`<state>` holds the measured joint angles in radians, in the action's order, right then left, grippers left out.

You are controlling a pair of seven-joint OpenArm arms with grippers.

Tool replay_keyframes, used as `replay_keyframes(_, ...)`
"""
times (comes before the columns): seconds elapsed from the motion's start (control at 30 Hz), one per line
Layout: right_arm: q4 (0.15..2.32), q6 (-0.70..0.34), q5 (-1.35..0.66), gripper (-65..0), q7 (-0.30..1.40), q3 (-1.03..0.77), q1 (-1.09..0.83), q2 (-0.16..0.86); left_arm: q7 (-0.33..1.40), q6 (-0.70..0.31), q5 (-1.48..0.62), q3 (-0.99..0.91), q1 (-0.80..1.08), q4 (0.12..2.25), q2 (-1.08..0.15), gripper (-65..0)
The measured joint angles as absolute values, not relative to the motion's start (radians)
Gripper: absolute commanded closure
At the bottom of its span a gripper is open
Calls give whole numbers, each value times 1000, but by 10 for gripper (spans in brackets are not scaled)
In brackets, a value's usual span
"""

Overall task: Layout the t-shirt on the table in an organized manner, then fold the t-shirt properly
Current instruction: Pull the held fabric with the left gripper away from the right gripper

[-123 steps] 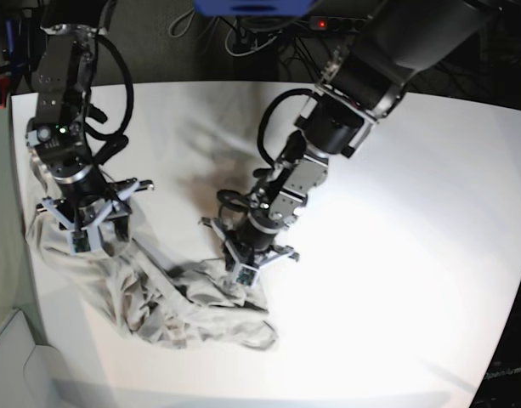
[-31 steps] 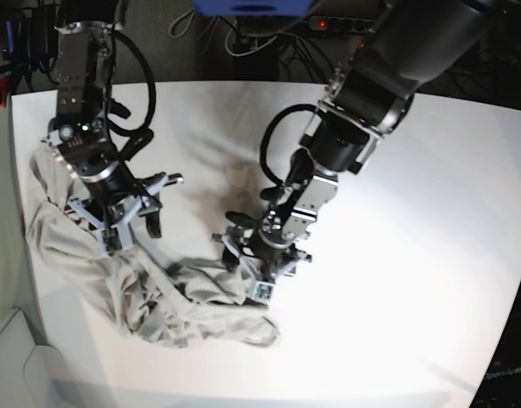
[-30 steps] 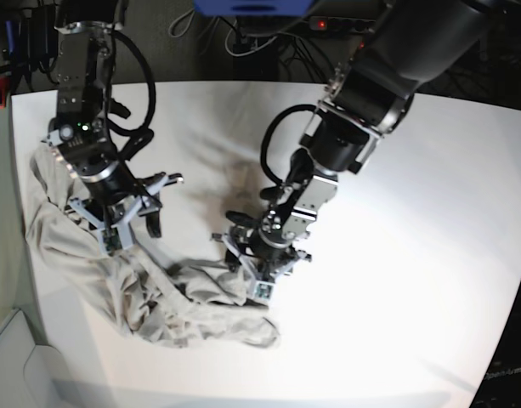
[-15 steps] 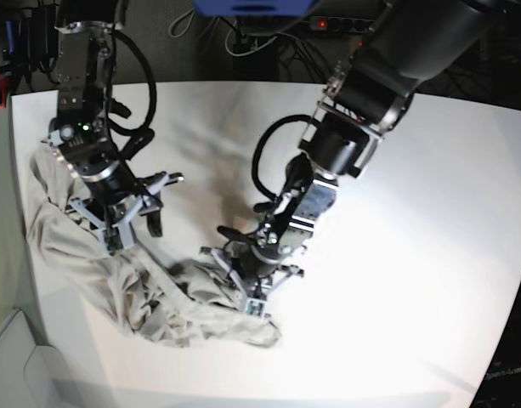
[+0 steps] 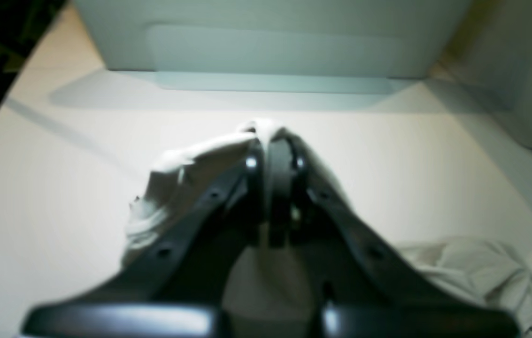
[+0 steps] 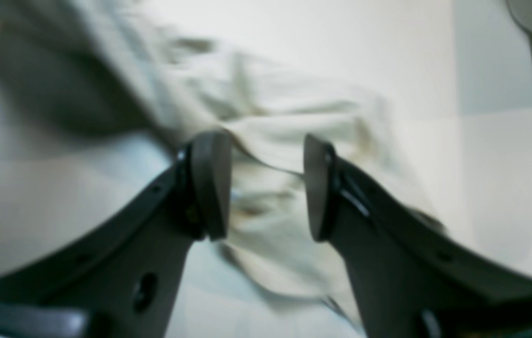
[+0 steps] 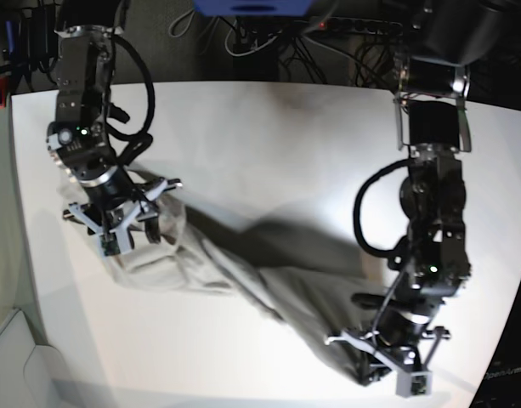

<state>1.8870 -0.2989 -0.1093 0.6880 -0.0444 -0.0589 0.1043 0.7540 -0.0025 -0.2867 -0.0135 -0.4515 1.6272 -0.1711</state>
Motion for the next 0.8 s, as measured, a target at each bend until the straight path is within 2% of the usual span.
replay_keyframes(0.13,1887,-299,-110,-262,691,-43,-47,104,760,-4,-287,-66,-413,1634,-216,-6)
replay_keyframes(0.3,1885,-299,-110,-262,694,-43,-50,102,775,-3,-282,-180,-334,1755,-190,-6)
replay_keyframes(0.43,1885,-299,-110,-262,695,-5,-47,102,758,-4,-297,-180,-276,1856,-173,-6)
replay_keyframes(0.57,1885,-299,-108,-266,697,7,-49,102,760,-5,-281,-190,-136,1860,-186,-6)
replay_keyframes(0.8,1872,-299,-109,-267,693,35,-45,102,759,-4,-282,-367,30,1855,-202,-6)
